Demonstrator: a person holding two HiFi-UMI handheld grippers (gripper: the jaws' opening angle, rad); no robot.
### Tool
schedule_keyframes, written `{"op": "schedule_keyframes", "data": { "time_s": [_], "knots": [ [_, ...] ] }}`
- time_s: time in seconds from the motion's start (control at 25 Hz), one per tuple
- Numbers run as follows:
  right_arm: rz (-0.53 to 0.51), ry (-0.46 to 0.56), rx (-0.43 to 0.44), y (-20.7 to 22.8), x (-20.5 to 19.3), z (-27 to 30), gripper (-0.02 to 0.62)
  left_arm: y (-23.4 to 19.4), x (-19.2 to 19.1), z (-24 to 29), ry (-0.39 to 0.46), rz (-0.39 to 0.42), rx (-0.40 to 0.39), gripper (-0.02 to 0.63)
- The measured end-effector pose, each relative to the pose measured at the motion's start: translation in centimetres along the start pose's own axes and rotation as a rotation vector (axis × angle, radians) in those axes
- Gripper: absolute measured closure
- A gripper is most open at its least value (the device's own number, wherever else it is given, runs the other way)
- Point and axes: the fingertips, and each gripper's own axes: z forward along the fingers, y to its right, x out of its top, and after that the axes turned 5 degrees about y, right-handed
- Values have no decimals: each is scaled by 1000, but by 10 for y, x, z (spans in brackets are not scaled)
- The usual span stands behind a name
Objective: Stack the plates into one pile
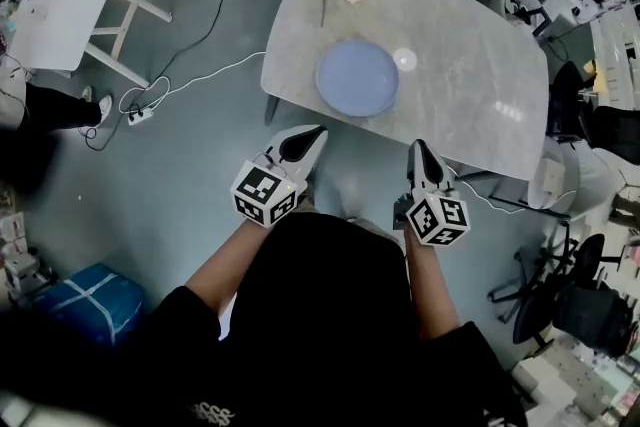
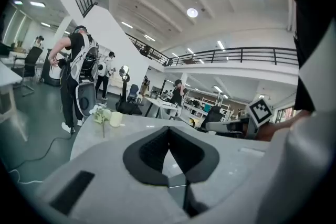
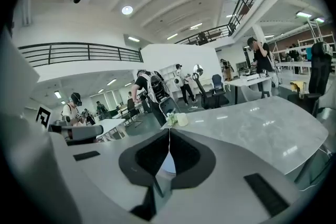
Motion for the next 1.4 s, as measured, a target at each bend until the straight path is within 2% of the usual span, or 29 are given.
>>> {"op": "schedule_keyframes", "data": {
  "time_s": [0.16, 0.36, 0.56, 0.8, 1.08, 1.4],
  "knots": [
    [-66, 20, 12, 22, 15, -51, 580, 56, -11, -5, 25, 24, 62, 589],
    [-134, 27, 39, 55, 2, -123, 580, 115, -42, -10, 56, -3, 154, 589],
    [-117, 37, 28, 83, -4, -183, 581, 182, -59, -19, 44, 36, 157, 589],
    [-179, 37, 4, 108, -15, -233, 582, 235, -80, -19, 45, 61, 171, 589],
    [-186, 10, -25, 130, -26, -258, 582, 257, -81, -20, 44, 125, 189, 589],
    [-175, 10, -31, 142, -28, -273, 583, 265, -91, -16, 22, 140, 183, 589]
  ]
}}
